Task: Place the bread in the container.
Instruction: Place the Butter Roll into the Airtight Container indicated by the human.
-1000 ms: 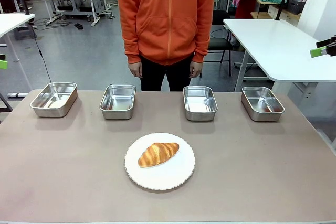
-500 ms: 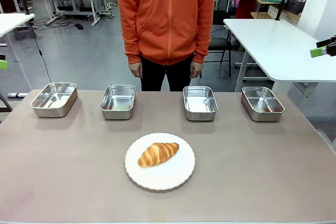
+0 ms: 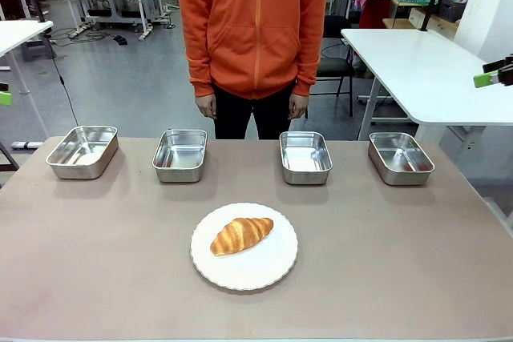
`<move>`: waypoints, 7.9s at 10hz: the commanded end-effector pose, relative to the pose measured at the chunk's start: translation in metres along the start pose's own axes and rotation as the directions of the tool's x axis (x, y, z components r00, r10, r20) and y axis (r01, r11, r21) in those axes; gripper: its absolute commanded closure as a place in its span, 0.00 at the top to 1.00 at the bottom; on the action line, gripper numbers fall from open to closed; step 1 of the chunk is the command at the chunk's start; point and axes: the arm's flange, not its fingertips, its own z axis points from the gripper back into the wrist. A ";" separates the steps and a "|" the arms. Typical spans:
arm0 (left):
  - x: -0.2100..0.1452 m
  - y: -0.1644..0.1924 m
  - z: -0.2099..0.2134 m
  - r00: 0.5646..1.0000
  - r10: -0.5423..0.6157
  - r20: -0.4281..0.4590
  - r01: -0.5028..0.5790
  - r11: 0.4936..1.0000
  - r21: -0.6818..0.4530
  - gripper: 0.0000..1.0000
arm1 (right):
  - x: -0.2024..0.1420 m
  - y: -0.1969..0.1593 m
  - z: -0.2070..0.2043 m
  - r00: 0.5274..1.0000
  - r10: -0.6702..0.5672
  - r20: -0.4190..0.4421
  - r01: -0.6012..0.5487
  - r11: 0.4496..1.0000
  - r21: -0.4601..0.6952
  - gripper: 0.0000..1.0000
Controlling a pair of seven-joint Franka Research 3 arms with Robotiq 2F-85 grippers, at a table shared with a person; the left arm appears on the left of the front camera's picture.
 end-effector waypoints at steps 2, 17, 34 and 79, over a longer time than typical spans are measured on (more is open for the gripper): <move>0.000 -0.001 0.002 1.000 -0.014 0.013 0.014 1.000 -0.005 1.00 | 0.002 0.001 0.001 1.000 0.005 0.012 -0.005 1.000 0.001 1.00; 0.000 -0.001 0.002 1.000 -0.014 0.013 0.014 1.000 -0.005 1.00 | 0.002 0.001 0.001 1.000 0.005 0.012 -0.005 1.000 0.001 1.00; 0.000 -0.001 0.002 1.000 -0.014 0.013 0.014 1.000 -0.005 1.00 | -0.012 0.179 -0.206 0.813 0.455 -0.364 -0.317 0.870 0.378 1.00; 0.000 -0.001 0.002 1.000 -0.014 0.013 0.014 1.000 -0.005 1.00 | -0.006 0.420 -0.467 0.166 0.859 -0.485 -0.508 0.496 0.704 1.00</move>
